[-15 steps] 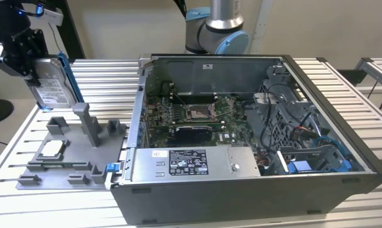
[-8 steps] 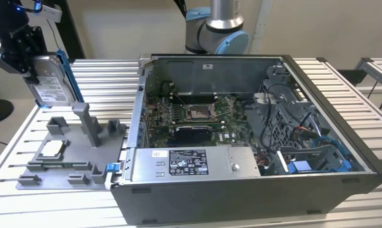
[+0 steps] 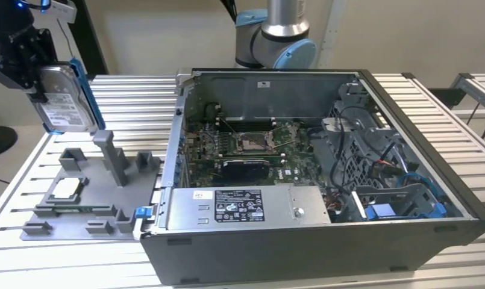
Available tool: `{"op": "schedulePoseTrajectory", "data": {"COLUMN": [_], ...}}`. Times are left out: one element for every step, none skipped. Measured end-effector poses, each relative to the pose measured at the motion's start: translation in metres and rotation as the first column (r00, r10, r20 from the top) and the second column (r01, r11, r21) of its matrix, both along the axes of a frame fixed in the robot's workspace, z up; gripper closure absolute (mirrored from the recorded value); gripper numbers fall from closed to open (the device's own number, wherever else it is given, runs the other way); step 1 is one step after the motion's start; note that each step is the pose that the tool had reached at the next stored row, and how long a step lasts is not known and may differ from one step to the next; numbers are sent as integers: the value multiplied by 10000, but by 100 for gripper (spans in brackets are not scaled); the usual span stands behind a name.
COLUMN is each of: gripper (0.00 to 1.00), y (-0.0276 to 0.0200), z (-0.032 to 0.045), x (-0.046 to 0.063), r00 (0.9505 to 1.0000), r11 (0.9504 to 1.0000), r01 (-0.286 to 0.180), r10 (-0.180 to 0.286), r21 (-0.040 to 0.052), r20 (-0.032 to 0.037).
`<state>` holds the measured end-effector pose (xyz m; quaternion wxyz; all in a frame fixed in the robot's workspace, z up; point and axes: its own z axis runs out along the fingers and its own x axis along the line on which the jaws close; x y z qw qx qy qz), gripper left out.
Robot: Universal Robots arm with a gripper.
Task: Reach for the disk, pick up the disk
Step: 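Pick up the disk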
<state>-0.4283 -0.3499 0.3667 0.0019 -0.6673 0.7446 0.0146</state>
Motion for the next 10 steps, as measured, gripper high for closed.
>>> {"op": "schedulePoseTrajectory", "data": {"gripper": [100,100,100,100,100,100,100,100,100,100], "y": [0,0,0,0,0,0,0,0,0,0], "z": [11,21,32,42,52,62,71,82,93,101], "x": [0,0,0,0,0,0,0,0,0,0], "r00": [10000,10000,10000,10000,10000,10000,10000,10000,10000,10000], "r11": [10000,10000,10000,10000,10000,10000,10000,10000,10000,10000], "r01": [0,0,0,0,0,0,0,0,0,0], "r10": [0,0,0,0,0,0,0,0,0,0], "r21": [0,0,0,0,0,0,1,0,0,0], "r20": [0,0,0,0,0,0,2,0,0,1]}}
